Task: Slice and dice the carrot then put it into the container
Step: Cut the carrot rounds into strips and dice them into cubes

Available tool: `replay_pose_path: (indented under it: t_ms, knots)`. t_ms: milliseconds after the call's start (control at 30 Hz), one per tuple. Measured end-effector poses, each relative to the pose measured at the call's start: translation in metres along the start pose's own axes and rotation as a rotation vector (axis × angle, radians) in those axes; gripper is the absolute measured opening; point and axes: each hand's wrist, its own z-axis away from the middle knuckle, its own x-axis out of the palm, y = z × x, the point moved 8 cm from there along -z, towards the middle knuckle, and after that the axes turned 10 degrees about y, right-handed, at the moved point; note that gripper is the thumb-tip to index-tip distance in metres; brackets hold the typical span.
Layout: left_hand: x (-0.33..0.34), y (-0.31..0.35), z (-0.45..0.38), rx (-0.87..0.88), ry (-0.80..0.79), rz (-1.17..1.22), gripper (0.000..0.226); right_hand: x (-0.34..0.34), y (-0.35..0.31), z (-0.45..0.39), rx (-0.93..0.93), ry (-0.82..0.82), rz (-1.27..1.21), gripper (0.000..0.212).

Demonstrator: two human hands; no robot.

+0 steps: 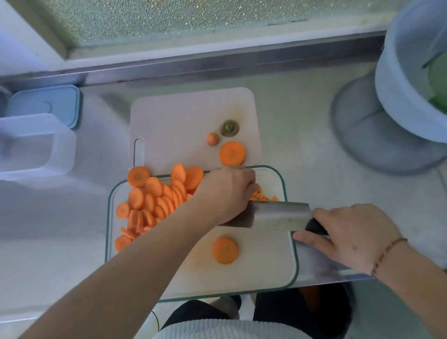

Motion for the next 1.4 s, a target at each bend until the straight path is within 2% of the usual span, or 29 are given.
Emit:
replay_pose_path:
  t_ms: [67, 167, 233, 300, 367, 433, 500, 567, 633, 733, 767, 867, 933, 1000, 1167, 1233, 1400]
  knots:
    - [0.000, 0.003, 0.001, 0.010, -0.006, 0.129, 0.026, 0.001, 0.000, 0.000, -0.005, -0.017, 0.012, 0.078]
    - [0.007, 0.008, 0.001, 0.078, -0.082, 0.018, 0.030, 0.001, -0.001, 0.000, -0.007, -0.033, 0.017, 0.076]
    - [0.009, 0.006, -0.001, 0.090, -0.062, -0.036, 0.025, 0.001, -0.002, 0.000, -0.021, -0.029, 0.026, 0.073]
    - [0.007, 0.004, -0.002, 0.090, -0.003, 0.030, 0.025, 0.001, -0.003, 0.001, -0.017, -0.023, 0.040, 0.075]
    - [-0.009, 0.001, 0.002, 0.088, 0.126, 0.154, 0.027, -0.001, 0.001, 0.005, 0.018, -0.008, 0.038, 0.078]
    - [-0.042, -0.006, 0.015, 0.065, 0.352, 0.292, 0.024, 0.001, 0.007, 0.016, 0.099, -0.008, -0.061, 0.080]
    - [-0.076, -0.019, 0.048, -0.004, 0.621, 0.371, 0.018, 0.009, 0.011, 0.035, 0.239, 0.020, -0.365, 0.070]
    - [-0.087, -0.025, 0.088, -0.011, 0.762, 0.361, 0.013, 0.019, 0.006, 0.055, 0.359, 0.018, -0.684, 0.059]
    - [-0.063, -0.018, 0.120, 0.120, 0.675, 0.308, 0.008, 0.028, -0.011, 0.069, 0.406, -0.056, -0.863, 0.062]
    - [-0.004, -0.010, 0.150, 0.255, 0.431, 0.151, 0.020, 0.029, -0.045, 0.072, 0.395, -0.136, -0.945, 0.031]
    - [0.009, -0.011, 0.156, 0.253, 0.400, 0.115, 0.022, 0.029, -0.055, 0.070, 0.376, -0.167, -0.932, 0.033]
    - [0.024, -0.013, 0.160, 0.215, 0.404, 0.119, 0.020, 0.042, -0.063, 0.070, 0.403, -0.162, -0.854, 0.037]
    - [0.027, -0.010, 0.156, 0.199, 0.423, 0.151, 0.017, 0.050, -0.060, 0.074, 0.438, -0.096, -0.828, 0.058]
    - [0.031, -0.003, 0.153, 0.195, 0.418, 0.165, 0.015, 0.055, -0.064, 0.078, 0.448, -0.078, -0.802, 0.067]
    - [0.031, 0.005, 0.150, 0.217, 0.454, 0.114, 0.016, 0.045, -0.067, 0.081, 0.476, -0.026, -0.770, 0.066]
    - [0.030, 0.006, 0.151, 0.251, 0.455, 0.139, 0.017, 0.045, -0.065, 0.085, 0.483, -0.037, -0.768, 0.061]
    - [0.033, 0.006, 0.151, 0.273, 0.452, 0.152, 0.017, 0.046, -0.065, 0.092, 0.500, -0.057, -0.776, 0.067]
